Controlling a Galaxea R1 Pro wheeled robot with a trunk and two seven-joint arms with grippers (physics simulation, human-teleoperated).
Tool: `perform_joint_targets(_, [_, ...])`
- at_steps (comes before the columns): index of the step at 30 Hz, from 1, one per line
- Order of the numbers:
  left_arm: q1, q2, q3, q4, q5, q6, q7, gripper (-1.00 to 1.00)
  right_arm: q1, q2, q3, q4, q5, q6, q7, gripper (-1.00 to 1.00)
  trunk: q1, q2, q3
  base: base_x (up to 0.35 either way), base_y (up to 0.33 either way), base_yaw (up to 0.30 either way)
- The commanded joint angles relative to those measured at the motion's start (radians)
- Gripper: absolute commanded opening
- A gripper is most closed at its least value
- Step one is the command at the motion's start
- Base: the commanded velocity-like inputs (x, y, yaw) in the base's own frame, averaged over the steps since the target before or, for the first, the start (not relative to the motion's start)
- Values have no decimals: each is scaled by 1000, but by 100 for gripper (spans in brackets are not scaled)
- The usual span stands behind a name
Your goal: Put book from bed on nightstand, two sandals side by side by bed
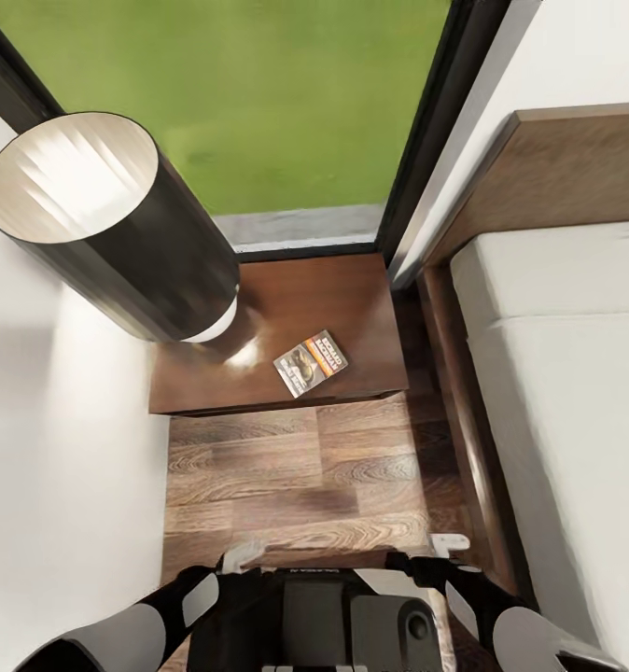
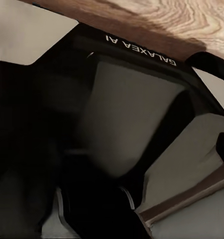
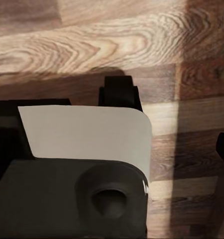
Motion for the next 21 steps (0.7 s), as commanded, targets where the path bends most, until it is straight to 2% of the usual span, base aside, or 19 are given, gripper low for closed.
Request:
perform_joint_targets(1, [4, 1, -3, 0, 4, 0, 6, 100, 0, 0, -9, 4, 10, 5, -5, 100, -4, 7, 3, 0, 0, 0])
perform_joint_targets(4, [19, 2, -3, 6, 5, -9, 39, 100, 0, 0, -10, 36, 9, 3, -30, 100, -15, 28, 12, 0, 0, 0])
perform_joint_targets(7, [37, 4, -3, 45, 5, -17, 69, 100, 0, -6, -11, 110, 9, -5, -47, 100, -27, 49, 22, 0, 0, 0])
perform_joint_targets(8, [47, 23, -4, 61, 5, -42, 72, 100, 1, -10, -12, 138, 8, -8, -49, 100, -31, 56, 25, 0, 0, 0])
perform_joint_targets(13, [60, 54, -4, 78, 5, -75, 73, 100, 30, -11, -12, 152, 8, -12, -49, 100, -50, 91, 41, 0, 0, 0])
perform_joint_targets(21, [69, 64, -4, 81, 2, -81, 73, 100, 43, -10, -12, 152, 5, -12, -52, 100, -80, 147, 66, 0, 0, 0])
